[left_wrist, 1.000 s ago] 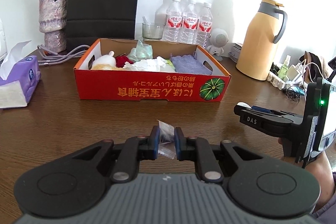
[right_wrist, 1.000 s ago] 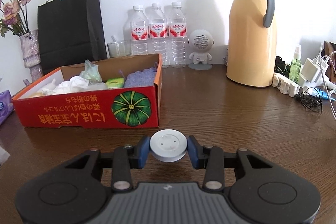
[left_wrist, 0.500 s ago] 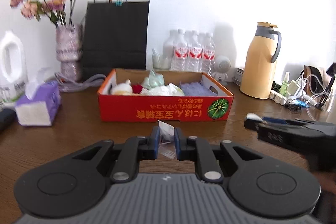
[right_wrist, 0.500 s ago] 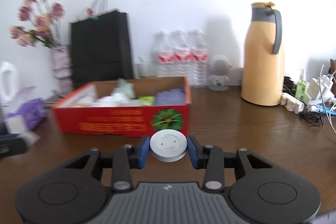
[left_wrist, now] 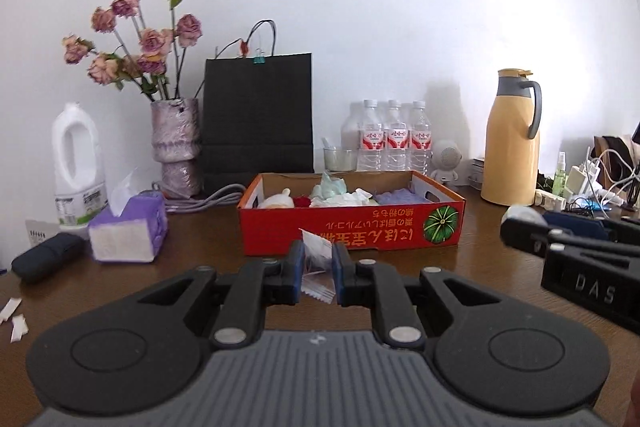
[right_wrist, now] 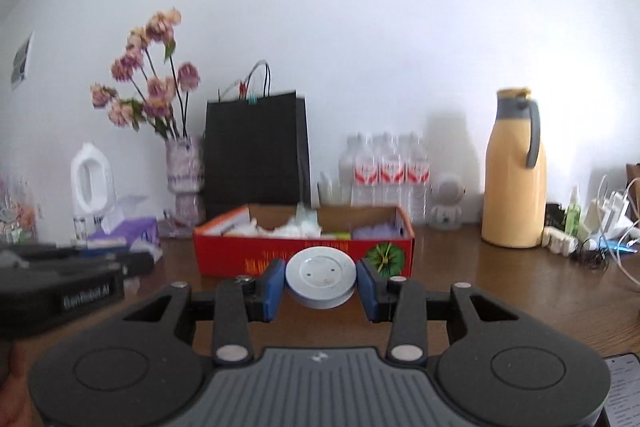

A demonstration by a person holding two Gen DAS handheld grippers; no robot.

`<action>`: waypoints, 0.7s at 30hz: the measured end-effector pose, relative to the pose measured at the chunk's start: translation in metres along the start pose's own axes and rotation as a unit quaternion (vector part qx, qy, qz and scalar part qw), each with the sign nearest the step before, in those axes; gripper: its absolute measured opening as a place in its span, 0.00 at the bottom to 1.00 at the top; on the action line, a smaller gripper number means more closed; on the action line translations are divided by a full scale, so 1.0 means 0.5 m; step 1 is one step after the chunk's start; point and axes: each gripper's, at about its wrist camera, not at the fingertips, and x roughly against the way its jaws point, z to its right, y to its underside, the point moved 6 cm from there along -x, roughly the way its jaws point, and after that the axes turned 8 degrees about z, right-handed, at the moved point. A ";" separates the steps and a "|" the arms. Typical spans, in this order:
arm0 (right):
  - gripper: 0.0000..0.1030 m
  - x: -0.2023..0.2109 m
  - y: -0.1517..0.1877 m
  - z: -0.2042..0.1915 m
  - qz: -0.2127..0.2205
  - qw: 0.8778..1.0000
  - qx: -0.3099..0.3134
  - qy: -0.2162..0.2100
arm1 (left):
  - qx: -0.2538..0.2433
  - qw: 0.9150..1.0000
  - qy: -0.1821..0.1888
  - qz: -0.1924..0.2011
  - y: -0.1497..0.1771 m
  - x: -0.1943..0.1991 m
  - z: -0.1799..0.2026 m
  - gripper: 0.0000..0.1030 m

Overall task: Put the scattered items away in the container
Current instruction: 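Lift the white cap and clear packet and carry both over the box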

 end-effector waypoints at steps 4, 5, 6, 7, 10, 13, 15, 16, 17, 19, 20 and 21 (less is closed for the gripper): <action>0.37 0.041 -0.011 -0.008 0.037 0.999 0.006 0.005 | -0.003 0.999 -0.011 0.031 -0.006 0.046 -0.004 0.15; 0.37 0.051 -0.013 -0.010 0.046 0.999 0.008 0.007 | -0.003 0.999 -0.013 0.039 -0.007 0.058 -0.004 0.15; 0.37 0.060 -0.015 -0.010 0.055 0.998 0.008 0.008 | -0.002 0.999 -0.014 0.048 -0.008 0.069 -0.003 0.15; 0.37 0.069 -0.018 -0.011 0.063 0.998 0.008 0.008 | 0.000 0.998 -0.015 0.056 -0.010 0.080 -0.003 0.15; 0.37 0.098 -0.028 -0.012 0.091 0.996 0.012 0.012 | 0.001 0.997 -0.025 0.077 -0.015 0.104 -0.003 0.15; 0.37 0.118 -0.036 -0.015 0.111 0.993 0.016 0.018 | 0.006 0.995 -0.030 0.098 -0.022 0.119 -0.006 0.15; 0.37 0.121 -0.037 -0.016 0.116 0.993 0.017 0.019 | 0.005 0.994 -0.029 0.103 -0.026 0.119 -0.006 0.15; 0.37 0.119 -0.036 -0.016 0.115 0.993 0.017 0.020 | 0.007 0.995 -0.029 0.100 -0.026 0.115 -0.005 0.15; 0.37 0.114 -0.036 -0.016 0.114 0.993 0.016 0.020 | 0.011 0.995 -0.027 0.097 -0.026 0.109 -0.005 0.15; 0.37 0.100 -0.043 -0.012 0.112 0.993 0.012 0.021 | 0.013 0.995 -0.023 0.096 -0.034 0.094 -0.002 0.15; 0.37 0.089 -0.051 -0.009 0.114 0.993 0.009 0.022 | 0.013 0.995 -0.022 0.100 -0.046 0.081 0.000 0.15; 0.37 0.076 -0.062 -0.005 0.117 0.993 0.008 0.022 | 0.015 0.994 -0.016 0.108 -0.065 0.065 0.000 0.15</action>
